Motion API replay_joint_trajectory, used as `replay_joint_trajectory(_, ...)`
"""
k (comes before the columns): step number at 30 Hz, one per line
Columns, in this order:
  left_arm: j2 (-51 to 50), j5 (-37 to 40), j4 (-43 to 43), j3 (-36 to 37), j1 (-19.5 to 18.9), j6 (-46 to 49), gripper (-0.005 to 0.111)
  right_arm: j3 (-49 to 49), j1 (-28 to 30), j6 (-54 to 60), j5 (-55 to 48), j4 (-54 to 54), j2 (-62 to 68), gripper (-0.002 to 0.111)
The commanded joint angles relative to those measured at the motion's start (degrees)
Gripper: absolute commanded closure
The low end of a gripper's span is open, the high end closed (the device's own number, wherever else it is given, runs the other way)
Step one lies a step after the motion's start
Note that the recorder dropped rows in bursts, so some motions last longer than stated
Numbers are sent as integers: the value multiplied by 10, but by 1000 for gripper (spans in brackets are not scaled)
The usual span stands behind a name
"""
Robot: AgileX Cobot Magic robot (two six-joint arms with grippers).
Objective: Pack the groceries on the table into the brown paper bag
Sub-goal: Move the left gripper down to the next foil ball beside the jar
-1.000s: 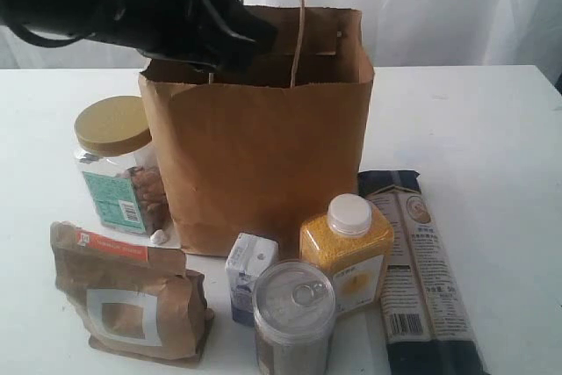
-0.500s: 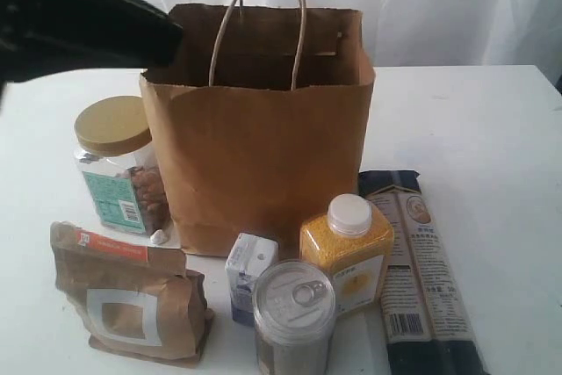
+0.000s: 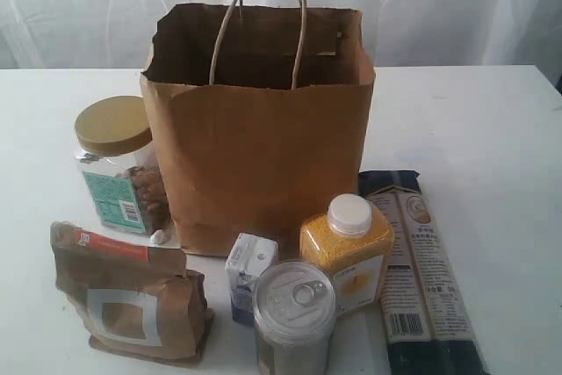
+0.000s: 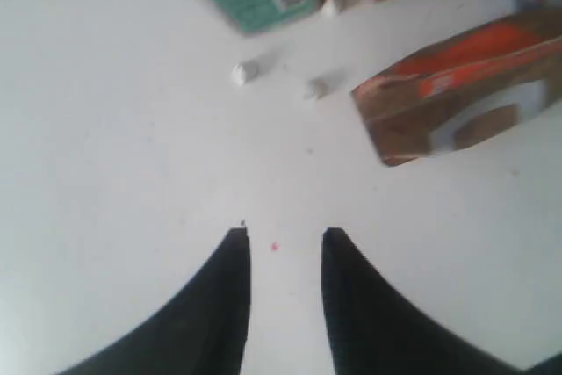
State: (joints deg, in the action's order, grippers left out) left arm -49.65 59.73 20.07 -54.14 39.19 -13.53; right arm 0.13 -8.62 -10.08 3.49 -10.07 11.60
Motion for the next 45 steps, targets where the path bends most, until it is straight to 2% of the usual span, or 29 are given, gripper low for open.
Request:
replay_joint_trajectory(1,-20,-63,79,74,-7,-97,67,-1,2,2,5,6,-1,108)
replay_joint_trajectory(3,-28,-105,94,95,-33,-131,67,-1,2,2,5,6,-1,108)
replay_joint_trajectory(5,-36,-144,99,105,-74,-166,67,-1,2,2,5,6,-1,108)
replay_joint_trajectory(10,-45,-238,50,124,-189,-153,67,-1,2,2,5,6,-1,108)
replay_joint_trajectory(13,-59,-266,-44,134,-260,-61,67,-1,2,2,5,6,-1,108)
replay_joint_trajectory(16,-88,-286,-162,144,-320,80,67,-1,2,2,5,6,-1,108)
replay_joint_trajectory(19,-129,-290,-306,147,-376,219,67,-1,2,2,5,6,-1,108)
replay_joint_trajectory(21,-162,-285,-435,147,-406,338,67,-1,2,2,5,6,-1,108)
replay_joint_trajectory(23,-197,-279,-561,147,-424,460,67,-1,2,2,5,6,-1,108)
replay_joint_trajectory(26,-244,-276,-634,147,-430,546,67,-1,2,2,5,6,-1,108)
replay_joint_trajectory(37,-333,-379,-644,147,-431,552,66,-1,2,2,5,6,-1,108)
replay_joint_trajectory(45,-364,-380,-708,147,-427,638,66,-1,2,2,5,6,-1,108)
